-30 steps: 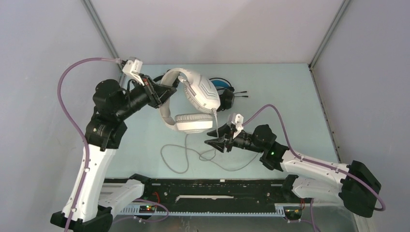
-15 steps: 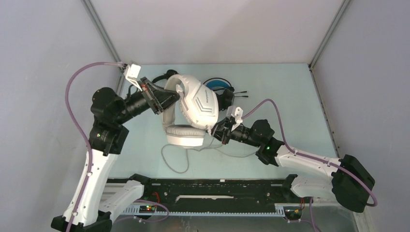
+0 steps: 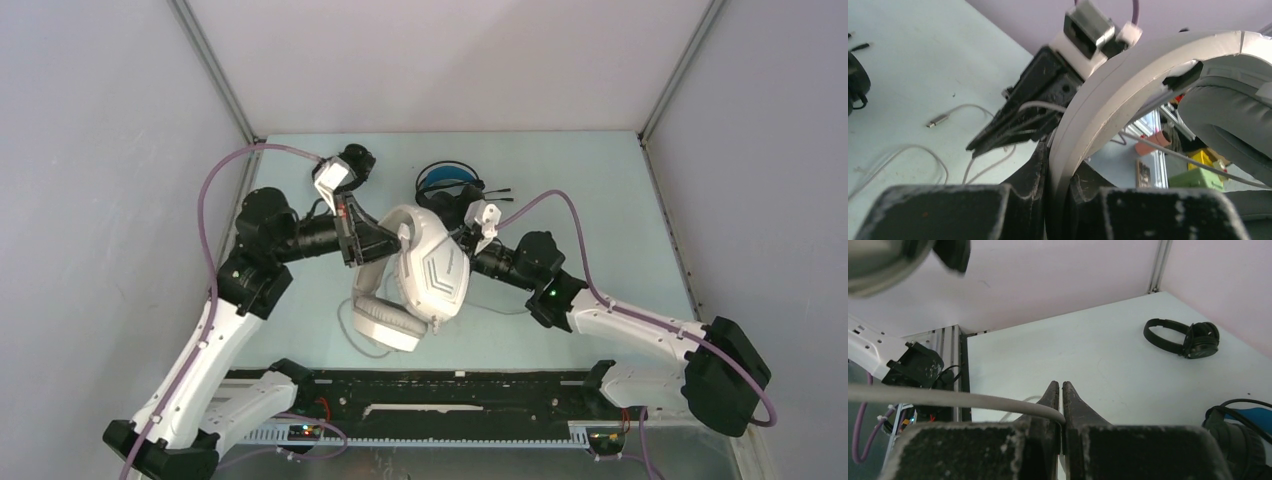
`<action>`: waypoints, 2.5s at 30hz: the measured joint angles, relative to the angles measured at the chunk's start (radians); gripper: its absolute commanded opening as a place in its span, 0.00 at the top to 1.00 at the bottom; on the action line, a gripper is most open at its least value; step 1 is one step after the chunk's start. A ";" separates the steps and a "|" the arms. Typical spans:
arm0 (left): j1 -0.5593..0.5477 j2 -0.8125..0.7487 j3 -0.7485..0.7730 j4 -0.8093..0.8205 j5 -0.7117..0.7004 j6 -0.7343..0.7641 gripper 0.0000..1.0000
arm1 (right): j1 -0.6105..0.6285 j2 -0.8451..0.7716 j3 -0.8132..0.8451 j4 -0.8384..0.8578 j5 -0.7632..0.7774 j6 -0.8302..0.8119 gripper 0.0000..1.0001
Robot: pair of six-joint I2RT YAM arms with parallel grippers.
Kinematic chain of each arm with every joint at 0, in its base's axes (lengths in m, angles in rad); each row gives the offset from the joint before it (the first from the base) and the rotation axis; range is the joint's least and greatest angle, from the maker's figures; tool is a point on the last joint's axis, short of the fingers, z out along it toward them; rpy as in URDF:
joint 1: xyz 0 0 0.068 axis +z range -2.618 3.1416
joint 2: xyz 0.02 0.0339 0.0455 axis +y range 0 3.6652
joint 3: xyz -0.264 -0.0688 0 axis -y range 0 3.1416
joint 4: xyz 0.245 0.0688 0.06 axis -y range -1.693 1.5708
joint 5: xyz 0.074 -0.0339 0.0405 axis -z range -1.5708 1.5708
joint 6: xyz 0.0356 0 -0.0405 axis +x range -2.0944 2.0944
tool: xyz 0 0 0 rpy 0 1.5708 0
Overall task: Wrap the headphones
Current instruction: Wrap the headphones cable around the headphones.
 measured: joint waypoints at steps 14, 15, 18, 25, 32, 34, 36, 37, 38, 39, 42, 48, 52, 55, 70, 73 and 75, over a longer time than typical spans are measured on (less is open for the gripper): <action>-0.094 0.075 0.113 -0.462 -0.080 0.435 1.00 | -0.080 -0.068 0.031 -0.207 -0.023 -0.041 1.00; -0.097 0.080 0.132 -0.498 -0.096 0.469 1.00 | -0.086 -0.089 0.031 -0.242 -0.023 -0.048 1.00; -0.116 0.081 0.173 -0.590 -0.158 0.572 1.00 | -0.098 -0.152 0.032 -0.333 -0.028 -0.064 1.00; -0.226 0.080 0.230 -0.743 -0.388 0.803 1.00 | -0.095 -0.188 0.110 -0.568 -0.102 -0.065 1.00; -0.259 0.064 0.230 -0.793 -0.640 0.944 1.00 | -0.076 -0.175 0.236 -0.814 -0.178 -0.040 1.00; -0.266 0.065 0.230 -0.792 -0.697 0.957 1.00 | -0.076 -0.167 0.273 -0.869 -0.197 -0.029 1.00; -0.270 0.066 0.230 -0.790 -0.755 0.963 1.00 | -0.076 -0.156 0.307 -0.921 -0.219 -0.009 1.00; -0.273 0.068 0.230 -0.788 -0.783 0.967 1.00 | -0.076 -0.150 0.321 -0.941 -0.230 0.004 1.00; -0.275 0.069 0.230 -0.784 -0.812 0.971 1.00 | -0.076 -0.143 0.334 -0.961 -0.243 0.022 1.00; -0.278 0.070 0.230 -0.778 -0.839 0.974 1.00 | -0.076 -0.138 0.344 -0.974 -0.254 0.039 1.00; -0.285 0.067 0.229 -0.756 -0.905 0.982 1.00 | -0.081 -0.122 0.368 -0.991 -0.298 0.098 1.00; -0.291 0.040 0.179 -0.697 -0.962 0.986 1.00 | -0.088 -0.112 0.376 -0.939 -0.384 0.220 0.97; -0.291 0.034 0.148 -0.669 -0.979 0.980 1.00 | -0.088 -0.088 0.377 -0.859 -0.421 0.308 0.93; -0.291 0.031 0.140 -0.648 -1.007 0.971 1.00 | -0.085 -0.068 0.377 -0.785 -0.446 0.369 0.89; -0.291 0.037 0.137 -0.615 -1.136 0.856 1.00 | -0.025 0.019 0.387 -0.486 -0.446 0.536 0.74; -0.291 0.053 0.137 -0.603 -1.154 0.815 1.00 | -0.013 0.040 0.418 -0.477 -0.427 0.536 0.74; -0.291 0.055 0.137 -0.589 -1.168 0.790 1.00 | -0.008 0.060 0.444 -0.462 -0.420 0.547 0.74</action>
